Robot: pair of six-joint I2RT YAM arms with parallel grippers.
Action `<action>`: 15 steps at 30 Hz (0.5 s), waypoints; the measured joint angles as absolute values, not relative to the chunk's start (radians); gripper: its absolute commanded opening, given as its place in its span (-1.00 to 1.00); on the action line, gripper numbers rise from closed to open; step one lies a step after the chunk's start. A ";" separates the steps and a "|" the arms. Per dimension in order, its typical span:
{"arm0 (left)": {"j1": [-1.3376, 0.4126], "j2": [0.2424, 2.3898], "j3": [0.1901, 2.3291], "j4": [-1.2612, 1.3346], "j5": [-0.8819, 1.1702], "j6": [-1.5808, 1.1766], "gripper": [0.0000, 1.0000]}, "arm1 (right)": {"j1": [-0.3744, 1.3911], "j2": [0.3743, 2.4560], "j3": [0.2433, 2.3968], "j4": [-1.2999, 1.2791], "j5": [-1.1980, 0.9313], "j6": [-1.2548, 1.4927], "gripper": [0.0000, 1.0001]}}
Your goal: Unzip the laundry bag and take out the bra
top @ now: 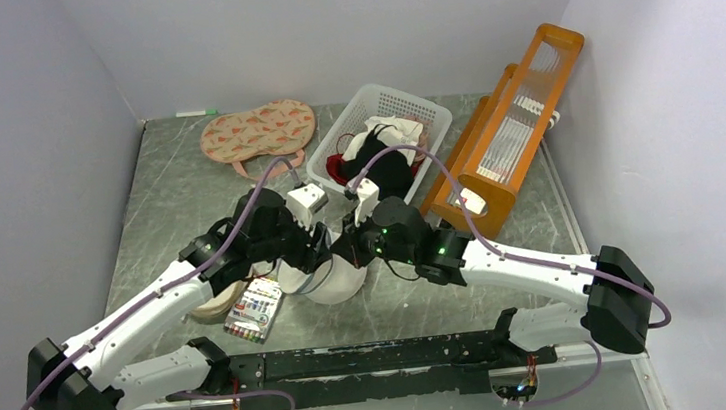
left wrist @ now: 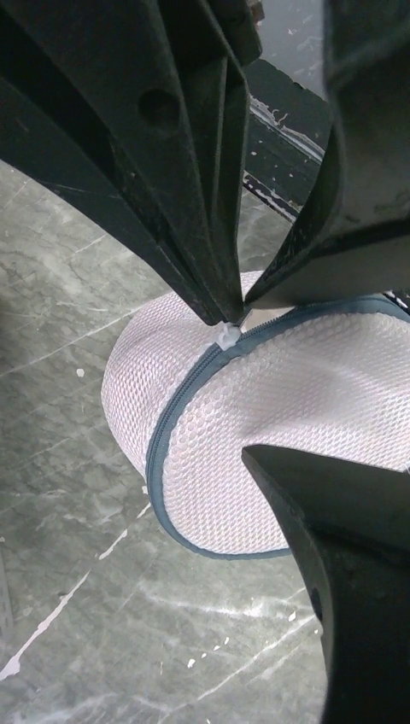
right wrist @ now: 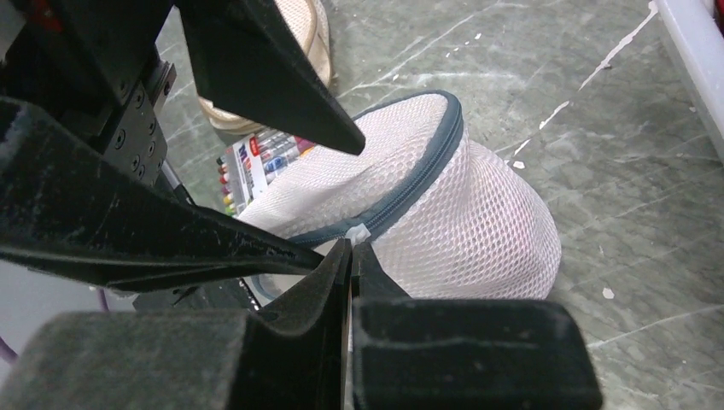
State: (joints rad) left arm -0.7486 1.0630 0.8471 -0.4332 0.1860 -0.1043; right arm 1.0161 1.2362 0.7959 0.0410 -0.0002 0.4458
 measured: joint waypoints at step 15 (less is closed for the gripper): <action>-0.749 1.054 0.847 -0.431 0.183 -0.104 -0.78 | 1.023 1.238 0.806 0.039 0.052 0.446 -1.00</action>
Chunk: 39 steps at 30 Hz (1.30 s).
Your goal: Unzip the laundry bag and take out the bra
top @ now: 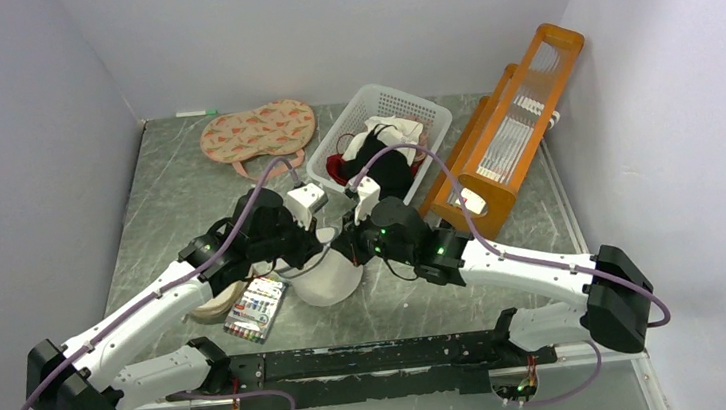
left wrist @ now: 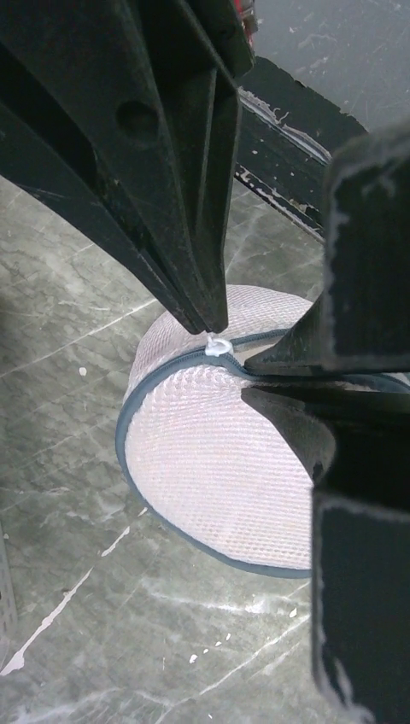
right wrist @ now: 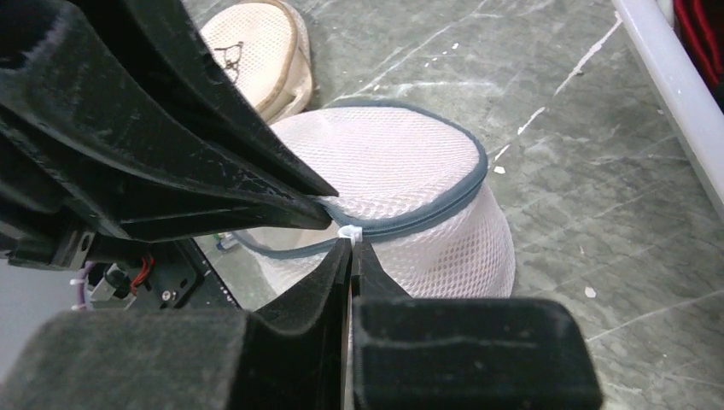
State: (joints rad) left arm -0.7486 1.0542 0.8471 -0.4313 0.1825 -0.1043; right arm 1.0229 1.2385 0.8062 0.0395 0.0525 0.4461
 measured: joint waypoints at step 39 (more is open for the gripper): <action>-0.748 0.876 0.821 -0.384 0.176 -0.085 -0.62 | 0.874 1.304 0.807 0.106 -0.041 0.361 -1.00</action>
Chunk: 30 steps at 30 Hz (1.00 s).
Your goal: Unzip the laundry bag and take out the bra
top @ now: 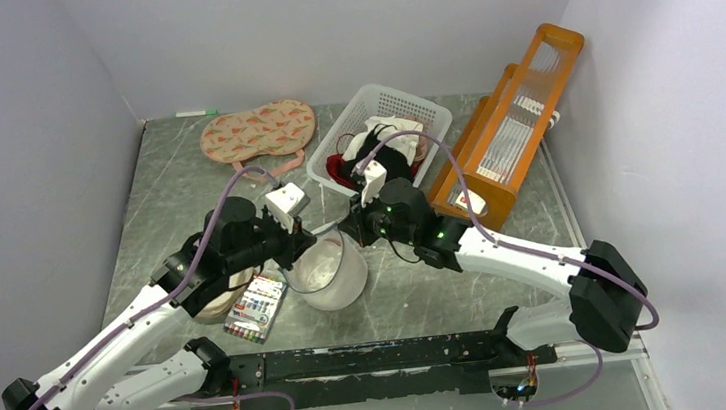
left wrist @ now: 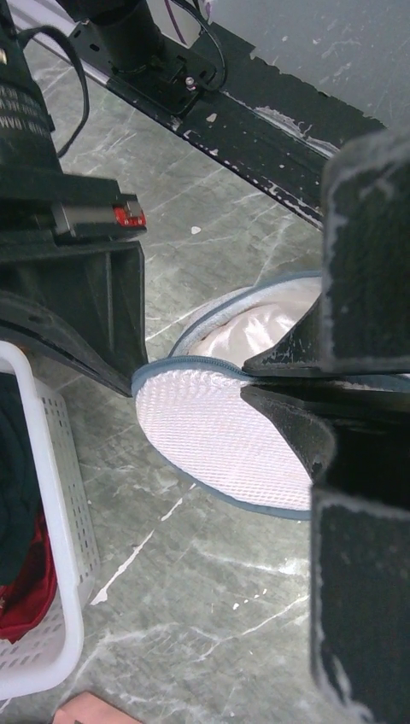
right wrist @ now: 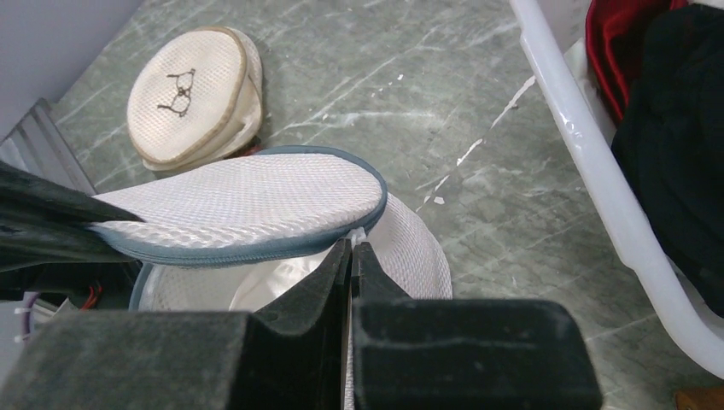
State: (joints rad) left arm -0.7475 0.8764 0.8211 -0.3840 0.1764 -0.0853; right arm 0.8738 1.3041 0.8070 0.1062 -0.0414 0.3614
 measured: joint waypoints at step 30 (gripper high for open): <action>-0.748 1.008 0.821 -0.393 0.107 -0.085 0.59 | 0.872 1.259 0.807 0.129 -0.146 0.379 -1.00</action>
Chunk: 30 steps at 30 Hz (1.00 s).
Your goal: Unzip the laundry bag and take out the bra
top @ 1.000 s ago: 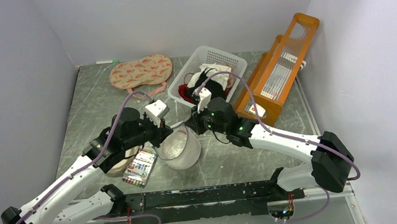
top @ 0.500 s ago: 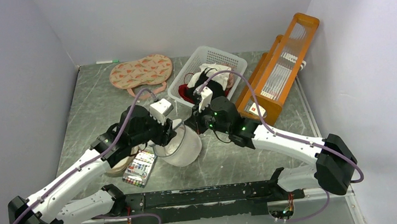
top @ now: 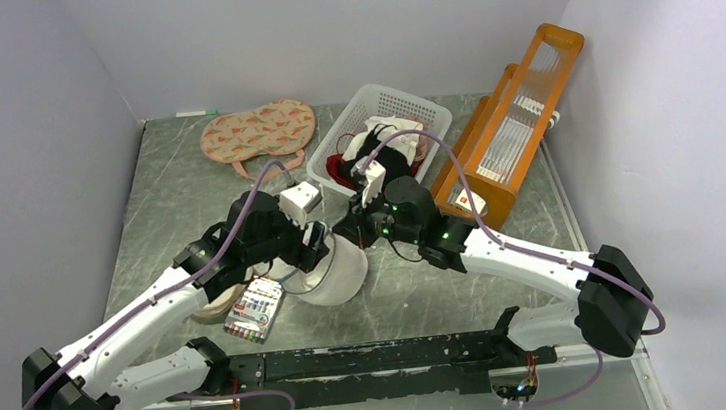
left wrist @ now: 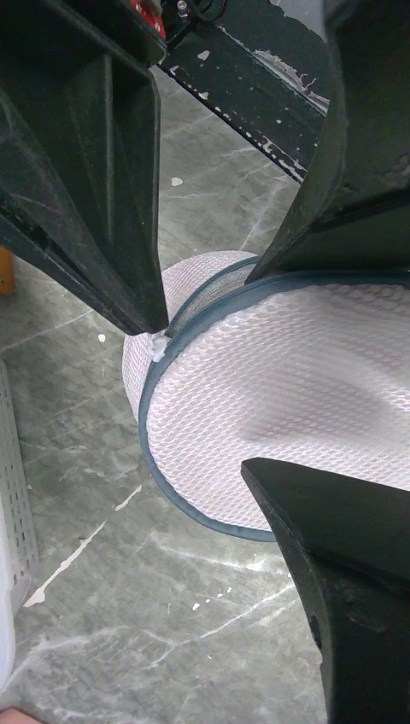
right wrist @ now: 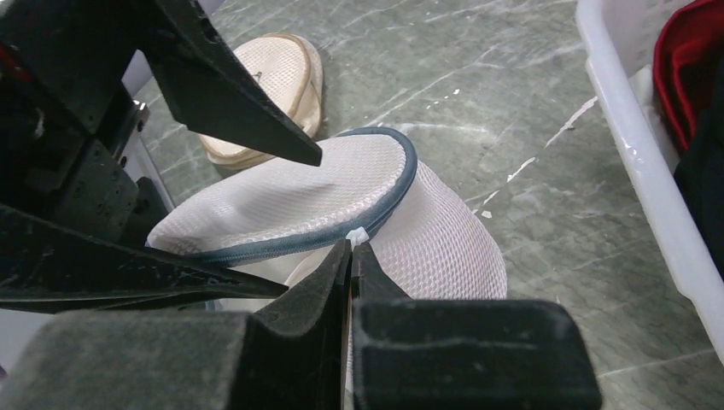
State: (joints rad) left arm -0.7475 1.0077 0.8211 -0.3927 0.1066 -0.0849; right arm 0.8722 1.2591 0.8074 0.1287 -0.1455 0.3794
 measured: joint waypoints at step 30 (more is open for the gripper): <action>-0.748 0.873 0.821 -0.393 0.129 -0.078 -0.86 | 0.882 1.282 0.810 0.146 -0.133 0.394 -1.00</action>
